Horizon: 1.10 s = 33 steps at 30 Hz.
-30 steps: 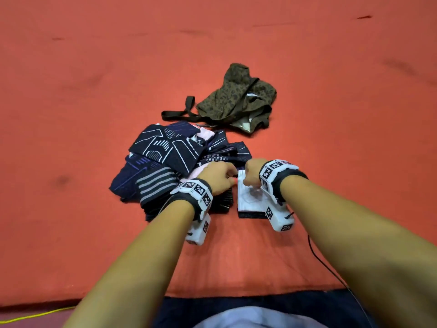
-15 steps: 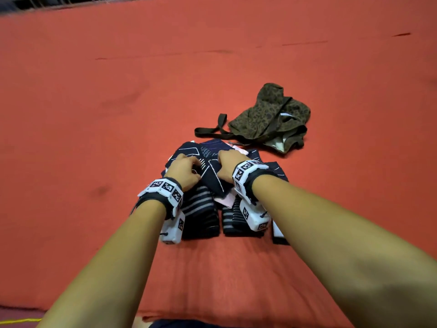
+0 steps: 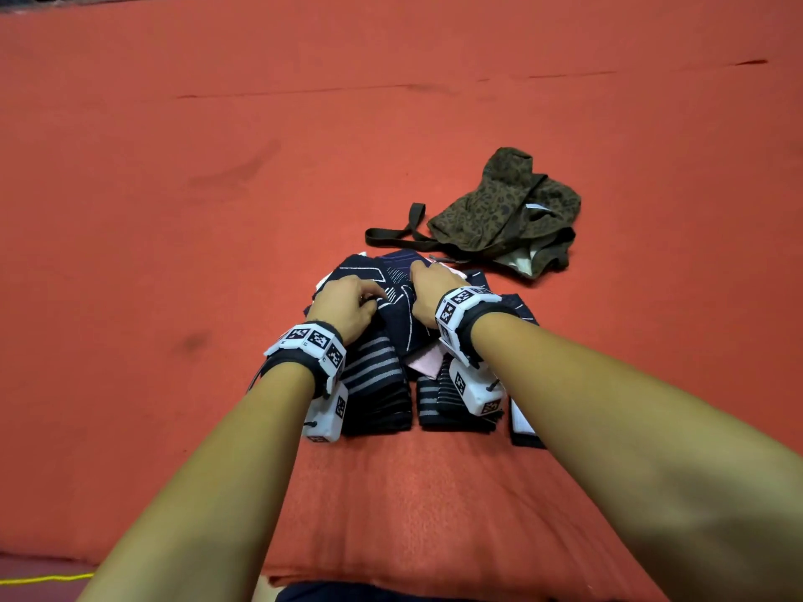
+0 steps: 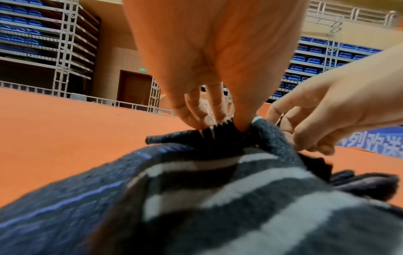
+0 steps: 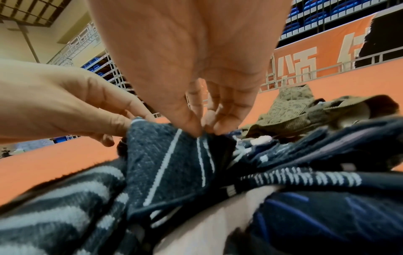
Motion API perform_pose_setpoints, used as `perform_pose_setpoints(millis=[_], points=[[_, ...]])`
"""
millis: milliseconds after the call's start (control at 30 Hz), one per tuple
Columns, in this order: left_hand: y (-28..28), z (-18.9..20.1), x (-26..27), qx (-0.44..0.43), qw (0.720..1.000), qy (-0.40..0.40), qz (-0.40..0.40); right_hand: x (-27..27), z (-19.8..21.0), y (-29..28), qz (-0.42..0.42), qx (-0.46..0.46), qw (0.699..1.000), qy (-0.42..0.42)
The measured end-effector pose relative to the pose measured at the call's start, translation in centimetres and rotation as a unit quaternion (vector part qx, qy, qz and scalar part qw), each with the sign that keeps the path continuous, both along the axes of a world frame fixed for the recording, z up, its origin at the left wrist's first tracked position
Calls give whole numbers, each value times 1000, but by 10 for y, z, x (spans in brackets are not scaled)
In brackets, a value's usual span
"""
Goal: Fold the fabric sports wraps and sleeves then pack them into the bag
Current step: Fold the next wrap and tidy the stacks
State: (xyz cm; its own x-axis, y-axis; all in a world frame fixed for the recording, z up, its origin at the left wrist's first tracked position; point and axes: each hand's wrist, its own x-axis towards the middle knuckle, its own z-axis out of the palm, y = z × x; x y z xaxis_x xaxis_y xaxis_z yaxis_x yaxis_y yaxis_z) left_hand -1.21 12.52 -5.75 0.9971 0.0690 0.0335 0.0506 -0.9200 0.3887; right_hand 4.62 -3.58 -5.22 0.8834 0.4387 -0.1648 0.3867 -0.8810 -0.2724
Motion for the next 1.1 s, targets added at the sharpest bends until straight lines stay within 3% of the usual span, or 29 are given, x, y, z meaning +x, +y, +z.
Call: perform_pose_setpoints(millis=[167, 400, 800, 967, 1100], points=[[-45, 14, 1, -34, 998, -36, -34, -6, 20, -28, -11, 9, 1000, -4], [-107, 11, -8, -59, 994, -38, -86, -24, 17, -96, -65, 42, 997, 13], [-158, -55, -57, -93, 987, 44, -127, -89, -62, -151, -97, 100, 983, 118], [-164, -66, -65, -98, 987, 21, -127, -99, -78, -163, -134, 219, 953, 160], [-178, -83, -78, -109, 986, 48, -120, -110, -88, -172, -156, 206, 956, 138]])
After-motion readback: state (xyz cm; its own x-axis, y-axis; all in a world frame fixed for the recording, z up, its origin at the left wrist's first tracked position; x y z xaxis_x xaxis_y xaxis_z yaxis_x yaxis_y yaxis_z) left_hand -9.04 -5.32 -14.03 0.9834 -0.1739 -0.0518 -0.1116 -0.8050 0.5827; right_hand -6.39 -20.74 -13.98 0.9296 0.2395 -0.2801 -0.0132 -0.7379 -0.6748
